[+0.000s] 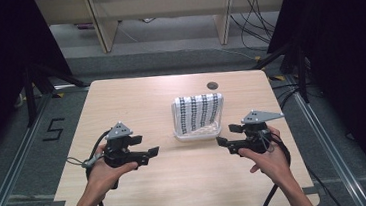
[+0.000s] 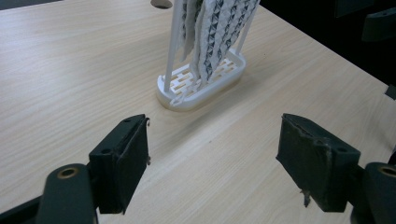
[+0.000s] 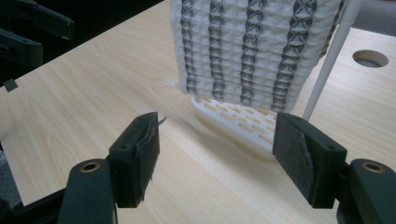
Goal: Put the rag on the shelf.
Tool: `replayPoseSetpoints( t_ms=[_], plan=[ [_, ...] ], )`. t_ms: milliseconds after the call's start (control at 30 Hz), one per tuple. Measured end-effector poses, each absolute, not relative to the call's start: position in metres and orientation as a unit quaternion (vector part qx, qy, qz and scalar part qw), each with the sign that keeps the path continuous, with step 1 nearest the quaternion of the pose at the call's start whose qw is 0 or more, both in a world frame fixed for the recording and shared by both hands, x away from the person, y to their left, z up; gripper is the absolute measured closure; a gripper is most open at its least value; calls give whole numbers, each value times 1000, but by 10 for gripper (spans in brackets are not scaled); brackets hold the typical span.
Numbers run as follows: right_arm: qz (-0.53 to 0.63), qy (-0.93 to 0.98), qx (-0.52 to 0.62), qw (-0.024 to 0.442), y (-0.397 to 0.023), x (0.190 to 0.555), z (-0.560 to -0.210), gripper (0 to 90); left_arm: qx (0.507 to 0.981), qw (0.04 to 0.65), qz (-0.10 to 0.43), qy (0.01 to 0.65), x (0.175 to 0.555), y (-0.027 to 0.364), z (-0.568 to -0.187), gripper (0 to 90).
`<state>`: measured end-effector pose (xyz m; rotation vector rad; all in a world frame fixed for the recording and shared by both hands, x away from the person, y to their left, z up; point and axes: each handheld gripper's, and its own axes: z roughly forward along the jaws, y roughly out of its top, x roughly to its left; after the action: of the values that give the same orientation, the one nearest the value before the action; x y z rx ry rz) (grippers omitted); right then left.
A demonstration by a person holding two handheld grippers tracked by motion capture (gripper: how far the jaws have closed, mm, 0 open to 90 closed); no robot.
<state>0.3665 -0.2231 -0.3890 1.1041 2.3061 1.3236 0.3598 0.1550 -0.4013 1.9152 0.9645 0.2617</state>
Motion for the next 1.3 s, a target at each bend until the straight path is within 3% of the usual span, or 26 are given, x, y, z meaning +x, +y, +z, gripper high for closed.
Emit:
replayPoseSetpoints(
  t_ms=[767, 1033, 1300],
  plan=[
    [463, 795, 376, 111, -221, 349, -424, 308, 797, 449, 103, 391, 339, 159, -433, 238],
    [470, 790, 380, 102, -220, 342, -432, 181, 809, 439, 101, 377, 334, 160, -440, 237],
    [469, 794, 374, 102, -220, 334, -437, 166, 804, 445, 105, 379, 327, 159, -448, 217]
  ],
)
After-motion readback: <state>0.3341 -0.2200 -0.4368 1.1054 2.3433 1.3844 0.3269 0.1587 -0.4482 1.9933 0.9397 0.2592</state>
